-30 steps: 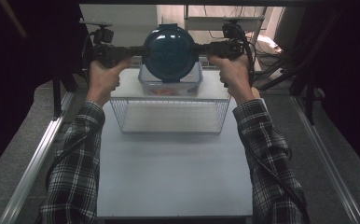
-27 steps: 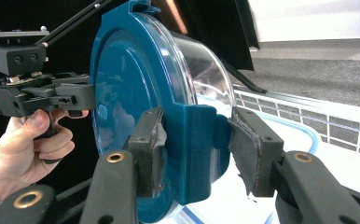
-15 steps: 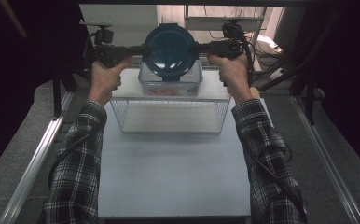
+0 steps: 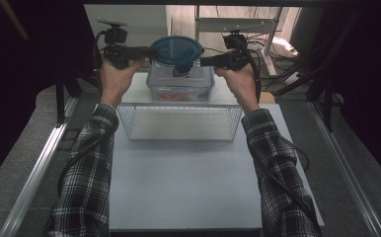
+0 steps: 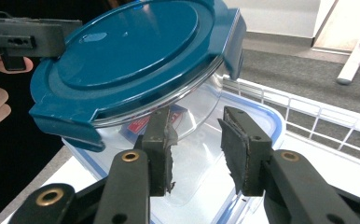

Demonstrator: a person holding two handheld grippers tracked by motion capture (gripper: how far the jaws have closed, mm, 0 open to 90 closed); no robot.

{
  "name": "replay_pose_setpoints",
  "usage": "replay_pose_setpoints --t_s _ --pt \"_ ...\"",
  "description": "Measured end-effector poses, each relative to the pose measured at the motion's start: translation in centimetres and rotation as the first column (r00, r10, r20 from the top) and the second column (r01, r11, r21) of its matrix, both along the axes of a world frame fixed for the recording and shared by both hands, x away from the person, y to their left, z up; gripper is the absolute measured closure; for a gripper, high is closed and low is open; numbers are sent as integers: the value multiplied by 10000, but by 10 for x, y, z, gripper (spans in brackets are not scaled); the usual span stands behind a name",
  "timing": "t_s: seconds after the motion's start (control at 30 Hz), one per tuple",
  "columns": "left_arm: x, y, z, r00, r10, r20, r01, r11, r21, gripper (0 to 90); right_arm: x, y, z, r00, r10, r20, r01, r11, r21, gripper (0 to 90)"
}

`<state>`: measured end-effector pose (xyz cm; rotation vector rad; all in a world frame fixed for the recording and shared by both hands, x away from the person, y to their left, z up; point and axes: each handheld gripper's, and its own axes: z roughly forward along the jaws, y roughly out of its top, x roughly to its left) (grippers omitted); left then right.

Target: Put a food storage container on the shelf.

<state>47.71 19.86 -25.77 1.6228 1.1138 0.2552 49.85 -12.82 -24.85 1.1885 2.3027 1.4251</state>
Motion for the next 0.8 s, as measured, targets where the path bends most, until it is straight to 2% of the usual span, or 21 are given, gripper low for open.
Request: replay_pose_setpoints --t_s 0.17,0.3,0.6,0.7,0.8 --pt "-1 0 -2 9995 -285 -148 279 9988 -397 456 -4 3 -1 9995 295 138 -291 9992 -272 645" --pt "-5 -4 -2 9991 -410 -126 404 9982 -444 457 -10 6 -4 9972 753 42 -751 9966 -336 652" --pt "-17 -11 -1 9987 -458 -206 450 9982 -396 455 -19 -2 -3 9969 787 54 -783 9960 -433 649" --pt "-18 -12 1 9989 -443 -124 439 9987 -272 442 -18 -3 -3 9977 674 115 -669 9970 -391 637" --pt "-23 -14 4 9989 -296 373 298 9995 -54 369 -19 -4 -3 9978 599 267 -591 9978 -314 605"
